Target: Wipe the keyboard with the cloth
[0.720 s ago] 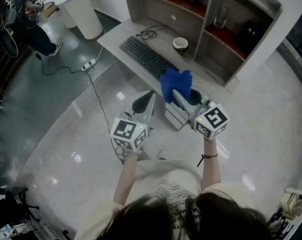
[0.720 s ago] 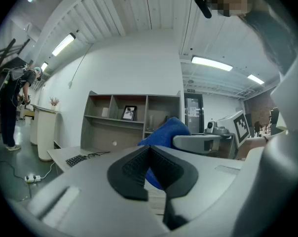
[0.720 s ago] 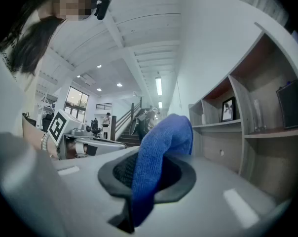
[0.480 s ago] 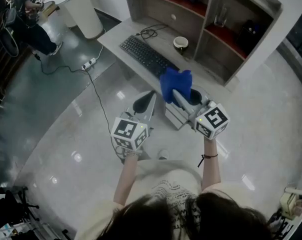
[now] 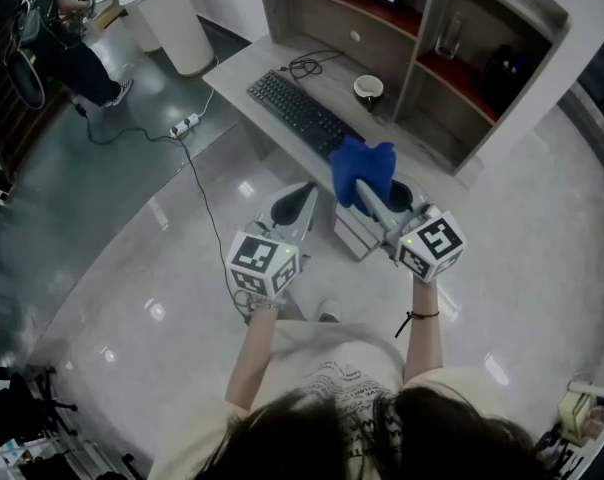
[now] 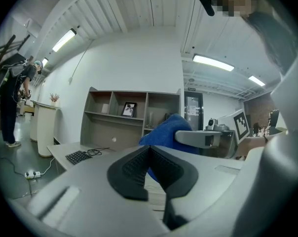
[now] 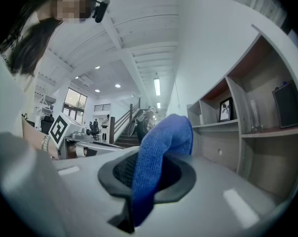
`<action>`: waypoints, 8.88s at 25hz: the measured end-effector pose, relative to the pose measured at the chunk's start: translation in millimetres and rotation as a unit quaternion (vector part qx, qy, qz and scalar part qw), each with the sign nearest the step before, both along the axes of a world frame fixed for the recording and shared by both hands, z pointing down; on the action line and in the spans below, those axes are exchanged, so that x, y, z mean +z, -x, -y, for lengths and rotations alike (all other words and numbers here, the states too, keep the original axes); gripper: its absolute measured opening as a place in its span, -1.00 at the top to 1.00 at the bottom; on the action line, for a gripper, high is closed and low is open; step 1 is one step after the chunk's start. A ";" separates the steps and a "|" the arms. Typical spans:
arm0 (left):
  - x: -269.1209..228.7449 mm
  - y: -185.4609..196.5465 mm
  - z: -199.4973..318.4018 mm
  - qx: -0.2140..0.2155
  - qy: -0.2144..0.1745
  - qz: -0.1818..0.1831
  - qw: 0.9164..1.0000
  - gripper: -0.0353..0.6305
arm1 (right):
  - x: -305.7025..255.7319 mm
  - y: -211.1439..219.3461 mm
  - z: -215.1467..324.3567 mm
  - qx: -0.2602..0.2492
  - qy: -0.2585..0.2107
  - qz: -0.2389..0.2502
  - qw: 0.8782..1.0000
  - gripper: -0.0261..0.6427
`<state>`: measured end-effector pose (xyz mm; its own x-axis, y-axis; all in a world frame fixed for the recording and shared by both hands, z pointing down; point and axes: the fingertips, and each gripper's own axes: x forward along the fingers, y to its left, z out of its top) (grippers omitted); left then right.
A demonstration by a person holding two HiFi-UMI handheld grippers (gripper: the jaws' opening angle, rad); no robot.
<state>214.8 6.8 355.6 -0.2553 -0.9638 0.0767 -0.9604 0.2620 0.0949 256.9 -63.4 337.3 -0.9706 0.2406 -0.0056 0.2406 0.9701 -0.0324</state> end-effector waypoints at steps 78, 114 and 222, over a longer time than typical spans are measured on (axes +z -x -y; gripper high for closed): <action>35.2 154.0 43.5 0.299 0.039 -0.039 0.953 0.88 | 46.8 106.0 38.9 0.337 0.057 -0.050 0.939 0.75; 129.5 182.0 129.7 0.323 0.138 -0.106 0.930 0.88 | 149.8 127.0 138.1 0.384 0.121 -0.140 0.905 0.75; 177.1 295.7 159.0 0.371 0.187 -0.154 0.896 0.88 | 202.6 266.3 134.6 0.392 0.209 -0.178 0.878 0.75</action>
<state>-80.9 -152.1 532.7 0.5350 -0.7513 0.3865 -0.8262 -0.3696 0.4251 -9.4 -198.0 539.9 -0.7953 -0.4532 0.4026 -0.5932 0.7187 -0.3628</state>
